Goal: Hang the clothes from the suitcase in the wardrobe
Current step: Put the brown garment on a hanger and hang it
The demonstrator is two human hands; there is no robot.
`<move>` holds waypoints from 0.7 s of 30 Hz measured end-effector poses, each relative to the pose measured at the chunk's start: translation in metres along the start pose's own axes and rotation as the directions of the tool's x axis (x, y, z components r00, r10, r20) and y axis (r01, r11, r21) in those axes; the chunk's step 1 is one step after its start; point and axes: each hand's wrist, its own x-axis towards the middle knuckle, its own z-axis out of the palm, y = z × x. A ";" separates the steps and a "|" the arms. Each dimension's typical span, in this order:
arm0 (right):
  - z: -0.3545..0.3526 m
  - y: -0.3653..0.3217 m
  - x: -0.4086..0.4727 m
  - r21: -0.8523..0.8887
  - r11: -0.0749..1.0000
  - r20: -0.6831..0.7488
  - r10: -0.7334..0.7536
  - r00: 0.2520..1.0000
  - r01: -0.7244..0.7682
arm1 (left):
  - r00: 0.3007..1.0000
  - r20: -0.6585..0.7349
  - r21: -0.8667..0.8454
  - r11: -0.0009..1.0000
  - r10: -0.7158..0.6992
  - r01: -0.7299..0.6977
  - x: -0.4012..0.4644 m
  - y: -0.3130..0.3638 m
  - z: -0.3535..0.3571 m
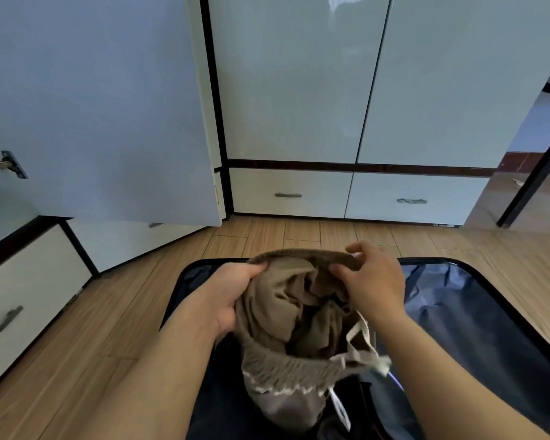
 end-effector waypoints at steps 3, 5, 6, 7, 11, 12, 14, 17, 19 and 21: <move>0.005 -0.013 -0.008 0.324 0.946 0.049 -0.033 0.998 0.015 | 0.995 0.096 -0.218 0.975 -0.029 0.050 -0.003 0.013 0.007; 0.010 -0.020 -0.012 0.397 0.918 0.363 -0.144 0.921 -0.013 | 0.983 0.178 -0.294 0.956 0.038 0.017 -0.005 0.017 0.005; 0.015 -0.019 -0.012 0.403 0.915 0.488 -0.196 0.851 -0.020 | 0.975 0.210 -0.313 0.950 0.070 -0.001 -0.005 0.016 0.003; 0.020 -0.018 -0.013 0.426 0.902 0.579 -0.211 0.788 -0.071 | 0.963 0.250 -0.325 0.946 0.097 -0.011 -0.007 0.016 0.001; 0.036 -0.007 -0.017 0.314 0.947 0.669 -0.165 0.725 -0.074 | 0.919 0.347 -0.283 0.955 0.190 -0.090 -0.015 0.011 -0.001; 0.043 -0.006 -0.018 0.242 0.970 0.619 -0.170 0.766 0.020 | 0.910 0.363 -0.254 0.961 0.199 -0.108 -0.017 0.011 0.000; 0.049 -0.009 -0.023 0.220 0.975 0.520 -0.127 0.845 0.011 | 0.898 0.387 -0.204 0.969 0.211 -0.139 -0.017 0.010 -0.001; 0.047 -0.015 -0.027 0.381 0.906 0.546 -0.060 0.835 -0.183 | 0.913 0.350 -0.204 0.968 0.209 -0.144 -0.017 0.015 -0.006; 0.034 -0.022 -0.021 0.465 0.818 0.555 0.030 0.832 -0.339 | 0.945 0.278 -0.174 0.976 0.173 -0.128 -0.016 0.022 -0.011; 0.021 -0.026 -0.012 0.570 0.637 0.567 0.152 0.810 -0.519 | 0.990 0.052 -0.021 0.991 0.132 -0.131 -0.013 0.030 -0.015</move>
